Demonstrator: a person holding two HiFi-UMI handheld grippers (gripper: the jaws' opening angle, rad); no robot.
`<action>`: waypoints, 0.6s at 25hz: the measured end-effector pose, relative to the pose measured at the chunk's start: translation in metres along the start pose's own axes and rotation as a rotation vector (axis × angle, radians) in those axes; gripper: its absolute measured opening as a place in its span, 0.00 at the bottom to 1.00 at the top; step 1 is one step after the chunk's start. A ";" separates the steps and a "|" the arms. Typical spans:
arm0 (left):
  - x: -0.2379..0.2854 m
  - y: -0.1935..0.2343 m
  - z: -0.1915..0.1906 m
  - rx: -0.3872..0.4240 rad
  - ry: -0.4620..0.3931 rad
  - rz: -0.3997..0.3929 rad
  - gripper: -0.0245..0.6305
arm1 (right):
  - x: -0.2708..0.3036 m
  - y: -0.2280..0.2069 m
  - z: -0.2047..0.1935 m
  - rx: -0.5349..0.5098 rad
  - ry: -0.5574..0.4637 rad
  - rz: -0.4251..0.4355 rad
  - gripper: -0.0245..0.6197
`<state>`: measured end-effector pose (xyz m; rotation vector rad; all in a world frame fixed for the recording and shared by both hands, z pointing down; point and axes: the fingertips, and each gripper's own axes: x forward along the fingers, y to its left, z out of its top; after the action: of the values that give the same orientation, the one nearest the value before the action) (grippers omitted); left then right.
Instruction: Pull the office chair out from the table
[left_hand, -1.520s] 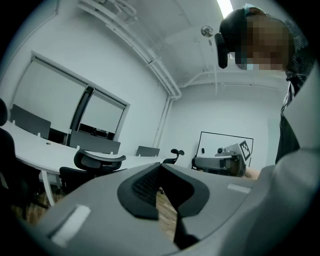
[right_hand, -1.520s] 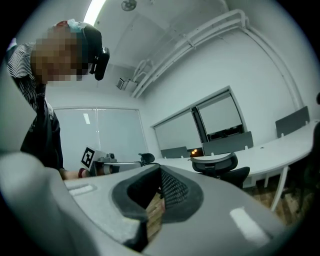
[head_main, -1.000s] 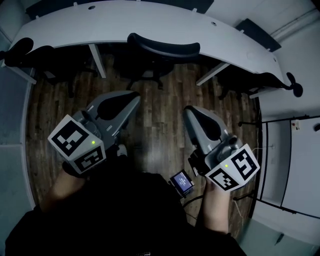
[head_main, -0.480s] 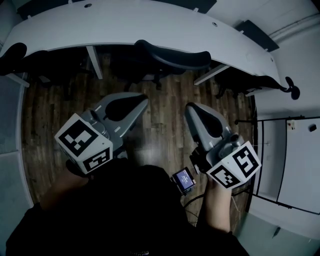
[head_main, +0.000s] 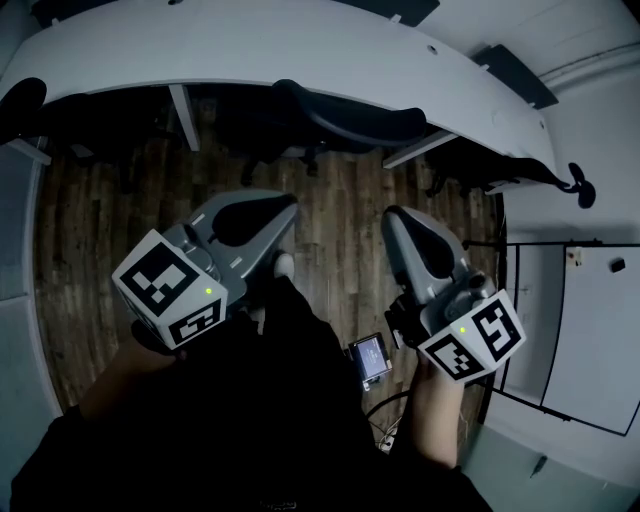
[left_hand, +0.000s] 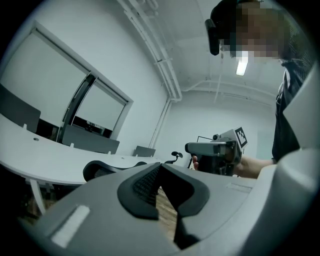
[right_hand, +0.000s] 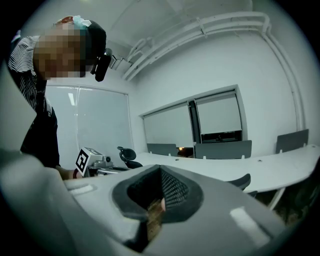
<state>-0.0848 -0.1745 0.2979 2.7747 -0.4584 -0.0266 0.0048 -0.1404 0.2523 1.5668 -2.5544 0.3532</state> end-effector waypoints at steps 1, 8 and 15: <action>0.001 0.001 0.003 0.008 -0.001 0.003 0.04 | 0.000 -0.003 0.001 0.002 -0.002 0.002 0.04; 0.022 0.008 0.017 0.073 0.007 0.029 0.04 | 0.013 -0.032 0.016 -0.007 -0.037 0.037 0.04; 0.071 0.022 0.025 0.102 0.019 0.037 0.04 | 0.026 -0.080 0.021 -0.001 -0.061 0.064 0.04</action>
<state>-0.0259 -0.2245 0.2840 2.8623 -0.5196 0.0330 0.0652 -0.2030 0.2483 1.5203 -2.6549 0.3157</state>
